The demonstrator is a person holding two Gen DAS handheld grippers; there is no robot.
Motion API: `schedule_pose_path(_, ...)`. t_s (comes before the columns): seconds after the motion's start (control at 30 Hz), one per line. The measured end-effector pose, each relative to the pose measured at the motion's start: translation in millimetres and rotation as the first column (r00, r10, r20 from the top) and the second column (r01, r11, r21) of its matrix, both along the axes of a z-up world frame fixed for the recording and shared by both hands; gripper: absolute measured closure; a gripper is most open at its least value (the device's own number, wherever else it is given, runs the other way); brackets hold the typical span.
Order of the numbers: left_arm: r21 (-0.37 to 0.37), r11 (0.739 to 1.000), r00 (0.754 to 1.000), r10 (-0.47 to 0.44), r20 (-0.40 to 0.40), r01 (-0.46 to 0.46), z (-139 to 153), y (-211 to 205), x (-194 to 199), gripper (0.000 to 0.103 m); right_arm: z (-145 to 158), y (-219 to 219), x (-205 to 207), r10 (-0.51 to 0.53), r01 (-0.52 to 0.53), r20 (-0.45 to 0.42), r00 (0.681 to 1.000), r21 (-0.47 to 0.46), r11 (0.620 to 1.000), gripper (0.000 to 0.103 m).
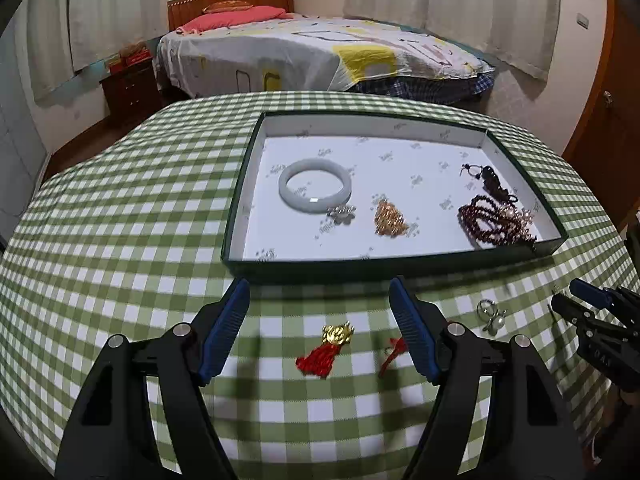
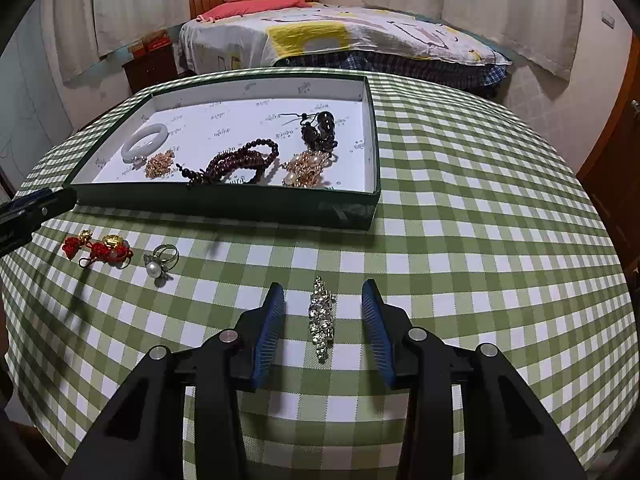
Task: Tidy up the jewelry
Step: 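Reach the right tool to the rhinestone brooch while the left tool approaches a red-tassel charm, then grasp the rhinestone brooch with the right tool while the left tool grasps the red-tassel charm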
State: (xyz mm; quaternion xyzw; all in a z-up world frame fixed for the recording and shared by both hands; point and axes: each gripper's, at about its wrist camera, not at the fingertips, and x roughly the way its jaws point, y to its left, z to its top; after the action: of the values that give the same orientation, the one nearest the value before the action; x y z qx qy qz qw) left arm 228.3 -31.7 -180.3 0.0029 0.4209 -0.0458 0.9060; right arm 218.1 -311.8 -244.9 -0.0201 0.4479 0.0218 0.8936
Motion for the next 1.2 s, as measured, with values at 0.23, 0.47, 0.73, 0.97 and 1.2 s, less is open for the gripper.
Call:
schedule_pose_path(0.23, -0.001, 1.000, 1.000, 0.010, -0.020, -0.010, -6, 4, -6, 0.032, -3, -1, 0, 0.004, -0.004, -0.016, 1.000, 0.023, 1.000, 0.074)
schedule_pose_path(0.47, -0.006, 1.000, 0.999, 0.014, -0.036, -0.014, -11, 7, -10, 0.032, -3, 4, -1, 0.018, -0.017, -0.019, 1.000, 0.055, 0.998, 0.089)
schedule_pose_path(0.73, -0.001, 1.000, 0.999, 0.008, -0.038, -0.008, -12, 6, -12, 0.032, -1, 6, -2, 0.023, -0.022, -0.011, 1.000, 0.048, 0.999, 0.089)
schedule_pose_path(0.97, 0.013, 1.000, 0.999, 0.003, -0.049, -0.003, -16, 6, -11, 0.033, 2, 7, -2, 0.025, -0.025, 0.004, 1.000, 0.037, 0.999, 0.089)
schedule_pose_path(1.2, 0.019, 1.000, 0.997, -0.001, -0.080, 0.003, -27, 9, -9, 0.034, 0, 7, -1, 0.029, -0.029, -0.003, 1.000, 0.044, 0.999, 0.089)
